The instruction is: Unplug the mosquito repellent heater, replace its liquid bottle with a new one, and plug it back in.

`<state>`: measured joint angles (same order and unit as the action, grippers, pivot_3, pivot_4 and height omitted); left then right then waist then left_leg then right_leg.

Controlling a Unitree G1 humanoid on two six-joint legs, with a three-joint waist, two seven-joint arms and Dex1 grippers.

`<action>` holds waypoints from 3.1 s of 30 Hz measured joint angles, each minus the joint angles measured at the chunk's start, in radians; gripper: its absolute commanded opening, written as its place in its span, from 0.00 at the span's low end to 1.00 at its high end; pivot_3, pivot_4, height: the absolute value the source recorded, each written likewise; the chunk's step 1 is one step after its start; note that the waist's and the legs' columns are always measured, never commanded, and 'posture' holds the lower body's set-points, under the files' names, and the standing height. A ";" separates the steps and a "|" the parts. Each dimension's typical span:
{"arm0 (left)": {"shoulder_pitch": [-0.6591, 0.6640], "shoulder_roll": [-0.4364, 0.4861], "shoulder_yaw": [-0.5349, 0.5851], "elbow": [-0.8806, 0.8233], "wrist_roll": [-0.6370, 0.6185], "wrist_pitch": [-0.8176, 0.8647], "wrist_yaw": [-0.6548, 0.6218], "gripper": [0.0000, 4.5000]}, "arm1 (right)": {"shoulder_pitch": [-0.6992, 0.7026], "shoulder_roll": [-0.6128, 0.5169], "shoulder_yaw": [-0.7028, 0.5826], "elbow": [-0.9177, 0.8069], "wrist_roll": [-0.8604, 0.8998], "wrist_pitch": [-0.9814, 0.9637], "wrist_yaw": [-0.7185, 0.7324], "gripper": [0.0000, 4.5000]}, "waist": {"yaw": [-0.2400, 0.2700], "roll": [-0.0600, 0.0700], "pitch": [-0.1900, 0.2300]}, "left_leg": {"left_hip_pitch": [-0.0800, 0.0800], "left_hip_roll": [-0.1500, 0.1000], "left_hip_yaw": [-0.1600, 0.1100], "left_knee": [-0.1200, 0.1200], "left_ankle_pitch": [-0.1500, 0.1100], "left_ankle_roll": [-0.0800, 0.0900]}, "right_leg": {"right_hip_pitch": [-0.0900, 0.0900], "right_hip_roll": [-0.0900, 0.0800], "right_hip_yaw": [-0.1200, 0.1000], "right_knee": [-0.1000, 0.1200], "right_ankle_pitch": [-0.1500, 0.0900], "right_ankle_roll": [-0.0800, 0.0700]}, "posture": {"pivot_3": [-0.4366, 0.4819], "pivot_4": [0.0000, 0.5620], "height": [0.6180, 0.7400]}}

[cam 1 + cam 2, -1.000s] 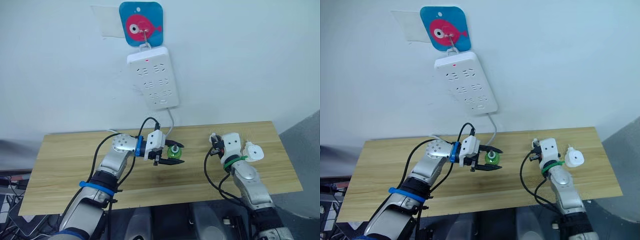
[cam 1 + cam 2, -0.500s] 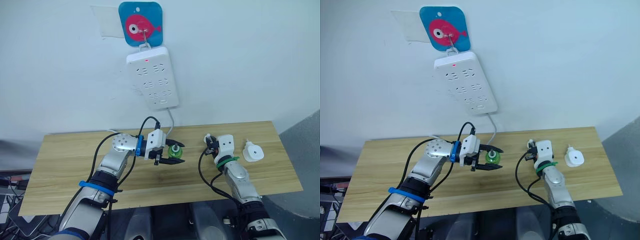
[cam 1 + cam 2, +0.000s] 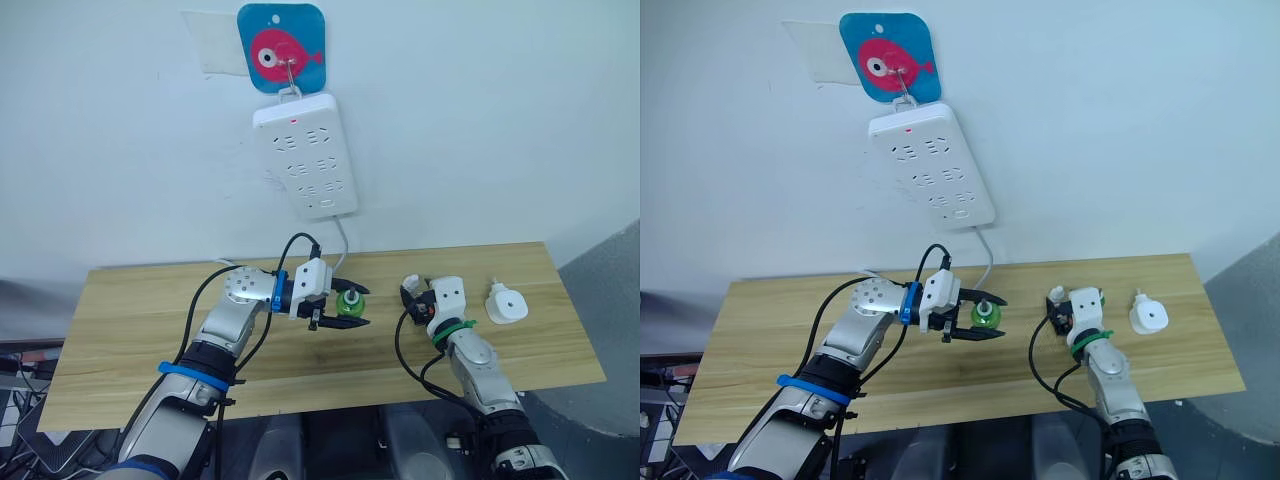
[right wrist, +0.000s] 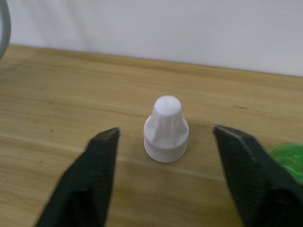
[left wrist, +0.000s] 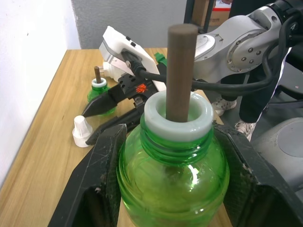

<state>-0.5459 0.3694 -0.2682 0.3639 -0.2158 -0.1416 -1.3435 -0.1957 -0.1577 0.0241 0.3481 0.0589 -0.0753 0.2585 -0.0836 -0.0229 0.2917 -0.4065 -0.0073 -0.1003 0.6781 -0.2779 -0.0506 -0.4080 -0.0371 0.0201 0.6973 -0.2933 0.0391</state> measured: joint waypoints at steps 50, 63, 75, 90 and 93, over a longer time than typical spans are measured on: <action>-0.038 -0.041 0.000 0.078 0.000 -0.078 -0.020 0.50 | 0.047 -0.271 0.214 -0.783 0.258 0.514 0.387 0.50 | 0.000 0.000 0.000 | 0.000 -0.001 -0.003 0.001 0.000 0.000 | 0.001 0.000 -0.003 -0.001 0.000 0.000 | 0.39 0.45 1.00; -0.038 -0.049 0.011 0.080 -0.004 -0.057 -0.019 0.50 | 0.049 -0.260 0.230 -0.784 0.238 0.478 0.399 0.19 | 0.000 0.000 0.000 | 0.000 0.000 -0.004 0.001 0.000 0.000 | 0.001 0.000 -0.003 -0.001 0.000 0.000 | 0.39 0.45 1.00; -0.025 -0.061 0.063 0.000 -0.080 0.025 0.003 1.00 | 0.175 -0.195 -0.049 -0.935 0.454 0.677 0.225 0.19 | 0.001 0.000 0.000 | 0.000 0.000 -0.006 0.001 0.000 0.000 | 0.001 0.000 -0.002 -0.001 0.000 0.000 | 0.38 0.47 1.00; 0.027 -0.238 0.097 -0.091 -0.090 -0.026 0.247 1.00 | 0.226 0.065 -0.351 -0.988 1.485 0.739 -0.619 0.19 | -0.003 0.001 -0.001 | -0.001 0.000 -0.003 0.000 -0.002 0.004 | 0.001 -0.001 -0.001 0.000 0.000 0.000 | 0.35 0.47 1.00; 0.027 -0.256 0.096 -0.091 -0.081 -0.042 0.273 1.00 | 0.226 0.052 -0.325 -0.995 1.554 0.689 -0.676 0.19 | -0.004 0.001 -0.001 | -0.001 0.000 -0.002 0.000 -0.002 0.004 | 0.001 0.000 -0.001 0.000 0.000 0.000 | 0.35 0.47 1.00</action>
<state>-0.5192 0.1134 -0.1718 0.2727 -0.2968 -0.1835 -1.0703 0.0301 -0.1059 -0.3011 -0.6471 1.6124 0.6139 -0.4178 -0.0875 -0.0221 0.2909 -0.4071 -0.0075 -0.1026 0.6784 -0.2800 -0.0469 -0.4065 -0.0373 0.0186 0.6968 -0.2934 0.0391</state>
